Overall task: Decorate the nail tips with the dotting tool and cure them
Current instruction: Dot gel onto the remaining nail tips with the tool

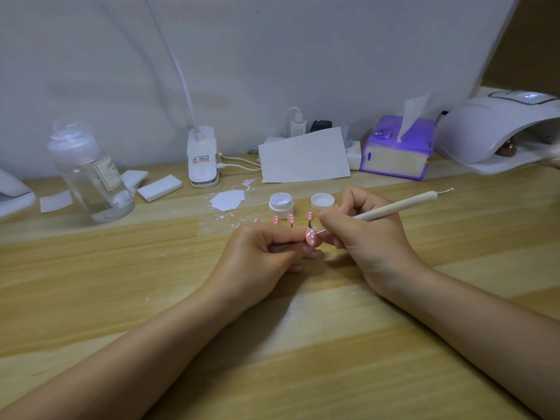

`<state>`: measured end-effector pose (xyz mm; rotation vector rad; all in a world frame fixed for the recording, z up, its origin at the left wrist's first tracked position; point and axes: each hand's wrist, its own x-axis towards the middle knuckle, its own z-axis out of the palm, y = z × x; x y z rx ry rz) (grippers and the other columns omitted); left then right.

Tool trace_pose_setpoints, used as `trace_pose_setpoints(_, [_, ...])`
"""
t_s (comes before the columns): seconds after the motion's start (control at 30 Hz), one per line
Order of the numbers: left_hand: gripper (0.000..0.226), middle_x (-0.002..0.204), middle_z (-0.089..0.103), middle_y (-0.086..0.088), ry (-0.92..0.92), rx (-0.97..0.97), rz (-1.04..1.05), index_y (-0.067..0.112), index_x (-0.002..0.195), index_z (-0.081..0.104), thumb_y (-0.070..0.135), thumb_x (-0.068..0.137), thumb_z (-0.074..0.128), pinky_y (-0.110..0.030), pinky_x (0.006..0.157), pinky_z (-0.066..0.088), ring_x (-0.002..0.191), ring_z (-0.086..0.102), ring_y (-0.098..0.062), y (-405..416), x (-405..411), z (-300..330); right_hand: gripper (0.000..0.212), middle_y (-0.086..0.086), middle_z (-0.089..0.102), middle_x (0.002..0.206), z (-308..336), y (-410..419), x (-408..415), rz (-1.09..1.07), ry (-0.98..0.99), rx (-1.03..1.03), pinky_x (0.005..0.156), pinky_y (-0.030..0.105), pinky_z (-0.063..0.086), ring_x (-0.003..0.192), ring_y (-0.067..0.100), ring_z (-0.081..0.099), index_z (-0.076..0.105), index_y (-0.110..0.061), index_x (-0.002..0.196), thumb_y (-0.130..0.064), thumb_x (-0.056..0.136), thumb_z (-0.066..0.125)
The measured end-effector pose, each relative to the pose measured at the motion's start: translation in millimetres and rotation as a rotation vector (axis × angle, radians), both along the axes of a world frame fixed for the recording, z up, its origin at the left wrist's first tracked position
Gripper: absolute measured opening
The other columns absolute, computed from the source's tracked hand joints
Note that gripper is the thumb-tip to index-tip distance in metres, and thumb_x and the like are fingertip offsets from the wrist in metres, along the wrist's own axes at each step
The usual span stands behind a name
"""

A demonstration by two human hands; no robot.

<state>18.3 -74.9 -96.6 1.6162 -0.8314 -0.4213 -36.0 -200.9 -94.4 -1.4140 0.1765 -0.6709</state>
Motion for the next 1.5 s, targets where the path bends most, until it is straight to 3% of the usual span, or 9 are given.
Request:
trace_pose_setpoints(0.23, [0.027,0.085,0.073,0.004,0.021,-0.001,-0.009,0.023,0.081,0.073,0.000,0.084,0.060,-0.011,0.060,0.049,0.082,0.068,-0.003,0.3,-0.9,1.3,0.027,0.005,0.037,0.043,-0.7,0.3,0.4,0.006,0.039,-0.089,0.042,0.019,0.030,0.042,0.013,0.035,0.038,-0.020,0.040,-0.007,0.055,0.055])
trace_pose_setpoints(0.4, [0.028,0.083,0.073,0.006,0.022,0.001,-0.012,0.024,0.079,0.072,-0.001,0.084,0.060,-0.011,0.060,0.050,0.081,0.068,-0.003,0.4,-1.7,1.9,0.028,0.003,0.037,0.043,-0.8,-1.1,0.0,0.007,0.035,-0.093,0.041,0.016,0.031,0.040,0.010,0.037,0.038,-0.020,0.040,-0.005,0.055,0.056])
trace_pose_setpoints(0.53, [0.026,0.084,0.073,0.004,0.024,-0.003,-0.017,0.023,0.081,0.072,0.000,0.084,0.060,-0.012,0.060,0.050,0.081,0.068,-0.003,0.7,-1.9,2.1,0.045,0.006,0.037,0.044,-2.6,-2.7,0.3,-0.001,0.020,-0.090,0.042,0.018,0.031,0.041,0.011,0.036,0.038,-0.020,0.041,0.009,0.067,0.058])
trace_pose_setpoints(0.63, [0.026,0.082,0.073,0.009,0.022,-0.005,-0.019,0.022,0.081,0.072,0.000,0.084,0.060,-0.012,0.060,0.051,0.080,0.068,-0.003,0.7,-1.3,1.6,0.046,0.005,0.037,0.044,-1.8,-1.9,-0.2,0.004,0.011,-0.084,0.041,0.016,0.031,0.039,0.009,0.037,0.037,-0.021,0.041,0.011,0.068,0.057])
trace_pose_setpoints(0.73, [0.022,0.083,0.073,0.005,0.019,-0.007,-0.019,0.020,0.086,0.073,0.002,0.083,0.061,-0.012,0.060,0.051,0.081,0.068,-0.003,0.3,-0.9,0.5,0.049,-0.003,0.036,0.037,-0.3,-1.4,-0.2,0.016,0.005,0.001,0.040,0.015,0.041,0.033,0.004,0.039,0.037,-0.021,0.041,0.013,0.072,0.055])
trace_pose_setpoints(0.8, [0.021,0.083,0.074,0.002,-0.004,-0.001,-0.025,0.020,0.089,0.072,0.003,0.083,0.061,-0.012,0.060,0.050,0.082,0.068,-0.003,0.1,-0.4,-0.1,0.047,-0.007,0.035,0.035,1.4,-1.2,-0.4,0.021,0.000,0.077,0.042,0.016,0.047,0.030,0.002,0.040,0.036,-0.018,0.045,0.014,0.076,0.053])
trace_pose_setpoints(0.97, [0.022,0.083,0.074,0.001,-0.023,0.005,-0.025,0.021,0.088,0.073,0.003,0.084,0.061,-0.013,0.061,0.051,0.082,0.068,-0.004,-0.1,-0.3,-1.1,0.042,-0.007,0.035,0.035,4.4,1.0,-1.5,0.047,-0.015,0.113,0.040,0.014,0.045,0.027,0.002,0.042,0.032,-0.012,0.053,0.017,0.078,0.051])
trace_pose_setpoints(1.5, [0.023,0.082,0.073,0.009,-0.032,0.003,-0.036,0.022,0.087,0.072,0.001,0.083,0.061,-0.012,0.060,0.050,0.083,0.068,-0.002,0.0,0.6,-1.2,0.041,-0.008,0.034,0.034,3.0,2.4,-0.5,0.028,-0.006,0.050,0.044,0.015,0.047,0.029,0.002,0.044,0.032,-0.011,0.053,0.017,0.077,0.051])
